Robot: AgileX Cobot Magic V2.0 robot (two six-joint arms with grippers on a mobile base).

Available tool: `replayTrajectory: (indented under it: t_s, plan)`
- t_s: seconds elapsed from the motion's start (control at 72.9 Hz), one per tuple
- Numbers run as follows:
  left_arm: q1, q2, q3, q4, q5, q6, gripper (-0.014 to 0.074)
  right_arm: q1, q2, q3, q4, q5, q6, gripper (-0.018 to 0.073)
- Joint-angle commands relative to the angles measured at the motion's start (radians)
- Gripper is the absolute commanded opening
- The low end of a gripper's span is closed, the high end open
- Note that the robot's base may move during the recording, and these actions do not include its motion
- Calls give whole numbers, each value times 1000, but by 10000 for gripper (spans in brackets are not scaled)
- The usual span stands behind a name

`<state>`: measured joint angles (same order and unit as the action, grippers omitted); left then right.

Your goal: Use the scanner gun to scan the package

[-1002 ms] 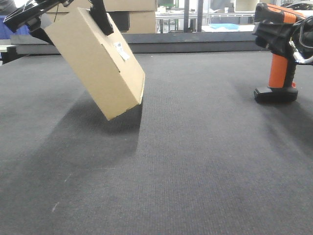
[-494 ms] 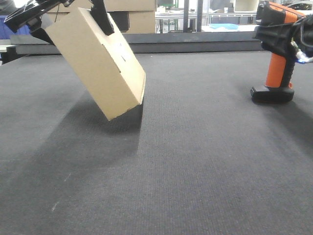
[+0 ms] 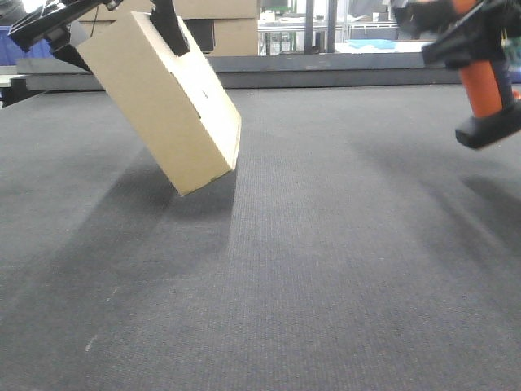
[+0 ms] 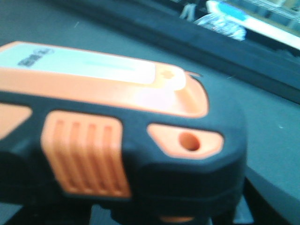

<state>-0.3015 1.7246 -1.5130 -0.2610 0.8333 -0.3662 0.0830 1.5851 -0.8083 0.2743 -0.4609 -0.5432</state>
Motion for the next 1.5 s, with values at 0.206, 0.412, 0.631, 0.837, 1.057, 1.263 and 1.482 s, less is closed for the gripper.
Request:
replayTrajectory:
  t_s: [0.206, 0.412, 0.631, 0.837, 1.057, 1.263, 1.482]
  plan:
    - [-6, -11, -6, 3, -1, 0, -111, -1, -30, -6, -33, -46, -31, -154]
    - [-6, -11, -6, 3, 17, 0, -111, -1, -30, -6, -33, -60, -31, -154]
    - [-6, -11, -6, 3, 17, 0, -111, -6, -25, -6, 124, -139, 95, -154]
    - [-6, -11, -6, 3, 17, 0, -111, -22, 29, -6, 139, -245, 325, -160]
    - [-6, -11, -6, 3, 17, 0, -111, -22, 91, -4, 45, -295, 474, -160]
    - [-6, -11, -6, 3, 15, 0, -111, -22, 129, -4, -43, -339, 556, -160]
    - [-6, -11, -6, 3, 8, 0, -111, -22, 152, -4, -83, -346, 556, -160]
